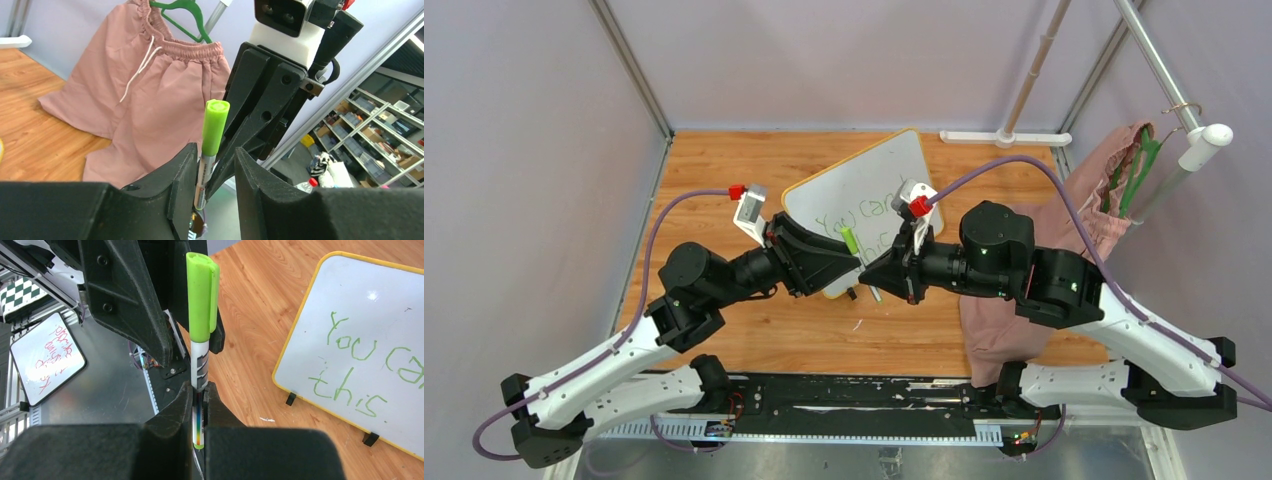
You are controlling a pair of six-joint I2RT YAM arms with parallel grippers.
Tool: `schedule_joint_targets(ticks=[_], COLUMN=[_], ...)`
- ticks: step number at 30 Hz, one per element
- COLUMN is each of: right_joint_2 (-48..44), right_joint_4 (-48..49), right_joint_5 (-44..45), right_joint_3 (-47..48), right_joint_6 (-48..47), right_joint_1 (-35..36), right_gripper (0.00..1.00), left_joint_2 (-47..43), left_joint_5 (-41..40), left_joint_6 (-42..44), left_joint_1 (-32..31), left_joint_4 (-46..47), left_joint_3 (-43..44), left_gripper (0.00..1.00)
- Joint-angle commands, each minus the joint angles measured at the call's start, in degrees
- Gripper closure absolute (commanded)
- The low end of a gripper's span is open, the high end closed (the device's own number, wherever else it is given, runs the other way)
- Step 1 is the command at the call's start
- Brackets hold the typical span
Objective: Write a sentence on the whiteboard
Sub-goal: Close the whiteboard marker at the center of the board.
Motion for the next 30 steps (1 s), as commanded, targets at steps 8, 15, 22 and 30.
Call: schedule_joint_targets(ticks=[8,15,22,30], right_joint_2=[-1.37,-1.48,-1.61,-4.58], right_joint_4=[4.94,5.48,5.56,0.24], right_joint_5=[1.37,1.45,1.43,3.84], right_joint_3=[-2.08,-2.69,-2.91,-3.32], right_joint_6=[1.30,1.17,1.33,0.77], right_joint_1=[-0.49,-0.49,-0.49,-0.49], right_gripper=[1.00,1.00,1.00,0.14], left_joint_2=[0.80,0.77,0.18,-3.34], left_joint_5=[0.66,-0.44,-1.35,-13.09], left_joint_6=[-0.75,-0.66,-0.57,6.46], left_joint_1=[-0.24,-0.24,-0.24,-0.24], left_joint_4=[0.82,0.86,0.78,-18.76], left_joint_3=[-0.85,-1.08,-1.73,3.38], left_gripper=[0.61,0.75,1.00,1.00])
